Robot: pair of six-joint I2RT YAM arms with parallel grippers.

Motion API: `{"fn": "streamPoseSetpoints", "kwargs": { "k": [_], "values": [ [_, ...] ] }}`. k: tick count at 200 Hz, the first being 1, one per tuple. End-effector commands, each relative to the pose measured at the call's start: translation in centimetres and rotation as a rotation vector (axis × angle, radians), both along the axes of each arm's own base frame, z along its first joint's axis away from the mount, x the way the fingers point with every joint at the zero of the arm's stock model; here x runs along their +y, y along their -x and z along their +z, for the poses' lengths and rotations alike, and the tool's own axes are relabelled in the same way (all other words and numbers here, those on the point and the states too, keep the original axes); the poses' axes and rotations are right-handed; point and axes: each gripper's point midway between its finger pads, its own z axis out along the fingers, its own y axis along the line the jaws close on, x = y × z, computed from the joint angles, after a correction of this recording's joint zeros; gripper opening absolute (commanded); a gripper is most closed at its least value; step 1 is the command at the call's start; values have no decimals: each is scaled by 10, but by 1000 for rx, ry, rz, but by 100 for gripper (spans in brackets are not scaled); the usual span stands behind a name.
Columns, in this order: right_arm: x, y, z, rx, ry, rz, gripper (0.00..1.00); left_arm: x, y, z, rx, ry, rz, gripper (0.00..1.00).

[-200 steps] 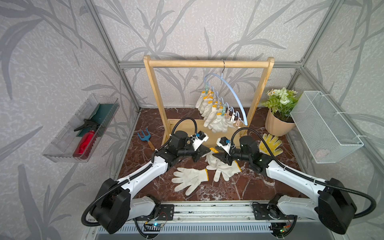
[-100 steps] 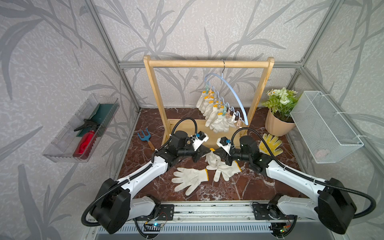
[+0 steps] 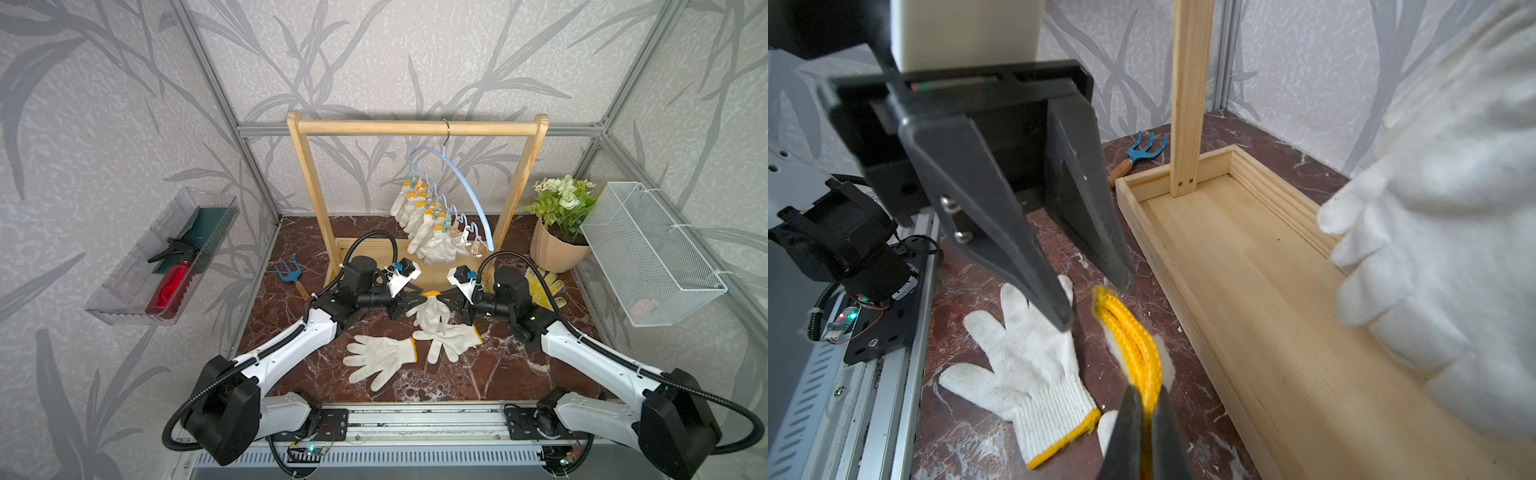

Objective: Clip the gloves onto a hanger to dry
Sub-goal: Pick up the glove from the center of the board, then open the clamp at the hanger.

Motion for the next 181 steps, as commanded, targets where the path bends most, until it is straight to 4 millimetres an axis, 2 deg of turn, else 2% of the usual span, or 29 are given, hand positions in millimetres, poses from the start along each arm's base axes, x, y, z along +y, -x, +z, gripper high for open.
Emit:
{"fn": "streamPoseSetpoints", "kwargs": {
  "k": [1,41,67,95,131,181],
  "values": [
    [-7,-3,8,2,-61,-18,0,-7,-18,29,-125,26,5,37],
    [-23,-20,0,28,-104,-96,0,-22,-65,68,-267,85,69,40],
    [-35,-34,0,37,-132,-140,0,-33,-84,89,-333,119,58,40],
    [-44,-45,4,33,-158,-172,0,-48,-86,98,-379,141,-30,42],
    [-42,-51,4,42,-180,-171,0,-60,-86,108,-401,184,-101,43],
    [-40,-53,1,56,-182,-165,0,-70,-101,109,-420,181,-79,43]
  ]
}}
